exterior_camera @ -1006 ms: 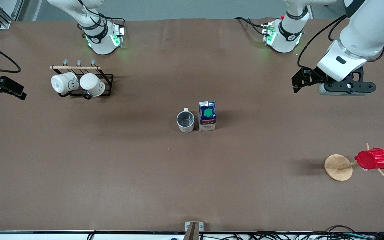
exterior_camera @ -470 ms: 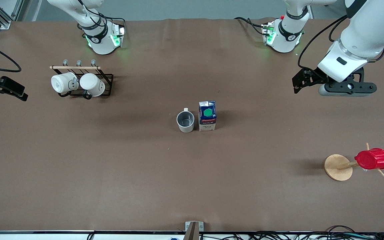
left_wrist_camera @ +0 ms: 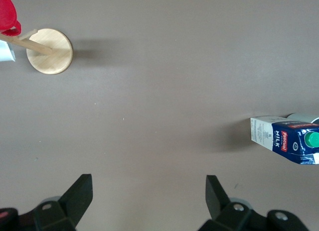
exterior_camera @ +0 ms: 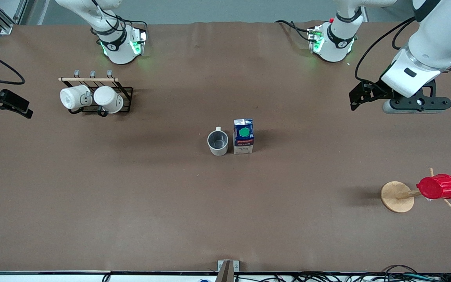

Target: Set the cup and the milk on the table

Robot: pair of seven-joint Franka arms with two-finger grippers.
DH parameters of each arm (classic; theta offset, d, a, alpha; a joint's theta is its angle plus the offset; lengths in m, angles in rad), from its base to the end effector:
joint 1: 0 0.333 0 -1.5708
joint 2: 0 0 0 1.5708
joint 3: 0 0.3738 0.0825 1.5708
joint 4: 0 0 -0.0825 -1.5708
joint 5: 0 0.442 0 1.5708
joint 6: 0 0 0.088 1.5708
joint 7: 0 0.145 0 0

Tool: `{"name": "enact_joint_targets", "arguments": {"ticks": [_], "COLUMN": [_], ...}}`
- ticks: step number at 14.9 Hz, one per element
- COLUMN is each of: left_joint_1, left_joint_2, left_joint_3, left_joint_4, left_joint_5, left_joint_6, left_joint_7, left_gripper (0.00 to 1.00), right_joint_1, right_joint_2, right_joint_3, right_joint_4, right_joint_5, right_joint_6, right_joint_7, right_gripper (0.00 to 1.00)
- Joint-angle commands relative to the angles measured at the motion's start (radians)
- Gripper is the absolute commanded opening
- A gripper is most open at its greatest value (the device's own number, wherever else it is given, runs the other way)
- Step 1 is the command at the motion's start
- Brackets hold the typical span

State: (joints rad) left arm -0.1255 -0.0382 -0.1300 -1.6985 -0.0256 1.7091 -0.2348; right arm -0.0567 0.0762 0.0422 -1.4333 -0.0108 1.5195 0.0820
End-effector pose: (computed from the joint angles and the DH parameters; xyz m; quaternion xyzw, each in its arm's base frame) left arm 0.5898 -0.1589 0.6116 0.9996 -0.0089 0.0210 0.0158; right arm 0.6361 -0.0120 0.6648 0.9988 -0.0486 0.0052 0.0036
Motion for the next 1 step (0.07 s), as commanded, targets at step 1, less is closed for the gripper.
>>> {"name": "enact_joint_targets", "arguments": {"ticks": [1], "left_joint_1": [-0.002], "left_joint_2": [-0.02], "left_joint_3": [0.006], "left_joint_4": [-0.012], "left_joint_5": [0.01], "left_joint_6": [-0.011], "left_joint_7": [0.005], "left_gripper": [1.0], "right_joint_1": [-0.008], "right_joint_2": [-0.029], "right_joint_3": [-0.002], "right_joint_4": [-0.032], "right_joint_5": [0.023], "right_joint_6": [0.004], "right_joint_7": [-0.016], "right_gripper": [1.0]}}
